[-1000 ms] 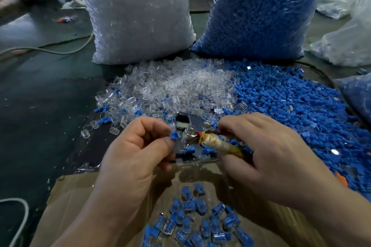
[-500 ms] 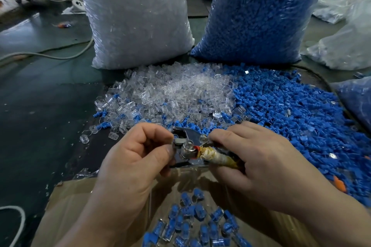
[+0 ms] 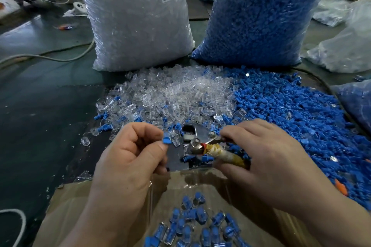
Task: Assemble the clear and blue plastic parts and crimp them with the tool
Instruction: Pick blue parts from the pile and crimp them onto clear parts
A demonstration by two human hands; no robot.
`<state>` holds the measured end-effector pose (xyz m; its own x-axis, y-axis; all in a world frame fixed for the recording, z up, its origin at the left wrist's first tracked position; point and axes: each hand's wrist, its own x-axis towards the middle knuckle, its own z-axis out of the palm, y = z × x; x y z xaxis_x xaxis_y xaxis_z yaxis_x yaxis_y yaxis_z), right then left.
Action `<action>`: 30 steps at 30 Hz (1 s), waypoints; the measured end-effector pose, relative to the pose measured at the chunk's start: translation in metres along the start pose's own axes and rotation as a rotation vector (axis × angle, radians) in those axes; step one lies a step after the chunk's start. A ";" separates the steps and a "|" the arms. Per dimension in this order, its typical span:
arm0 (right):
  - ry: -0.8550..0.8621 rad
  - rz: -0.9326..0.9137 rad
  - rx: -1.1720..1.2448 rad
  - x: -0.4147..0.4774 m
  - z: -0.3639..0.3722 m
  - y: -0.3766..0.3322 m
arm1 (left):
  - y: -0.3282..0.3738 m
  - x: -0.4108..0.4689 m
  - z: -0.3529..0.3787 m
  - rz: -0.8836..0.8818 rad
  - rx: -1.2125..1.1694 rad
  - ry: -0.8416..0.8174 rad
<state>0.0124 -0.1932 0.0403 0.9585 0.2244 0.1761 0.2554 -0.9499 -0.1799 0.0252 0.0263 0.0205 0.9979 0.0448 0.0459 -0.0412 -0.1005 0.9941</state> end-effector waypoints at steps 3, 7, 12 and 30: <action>-0.054 0.081 -0.101 0.008 0.004 0.007 | 0.001 -0.002 0.000 -0.097 0.035 -0.092; -0.125 0.122 -0.163 0.017 0.009 0.010 | -0.002 -0.007 0.007 -0.174 0.099 -0.205; -0.097 0.121 -0.127 0.016 0.008 0.009 | -0.008 -0.009 0.013 -0.087 0.251 -0.142; 0.178 -0.239 0.139 0.002 0.014 -0.028 | -0.001 -0.014 0.014 0.116 0.270 -0.110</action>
<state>0.0091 -0.1628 0.0318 0.8353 0.3840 0.3934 0.4969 -0.8336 -0.2413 0.0121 0.0124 0.0171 0.9872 -0.0891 0.1320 -0.1555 -0.3592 0.9202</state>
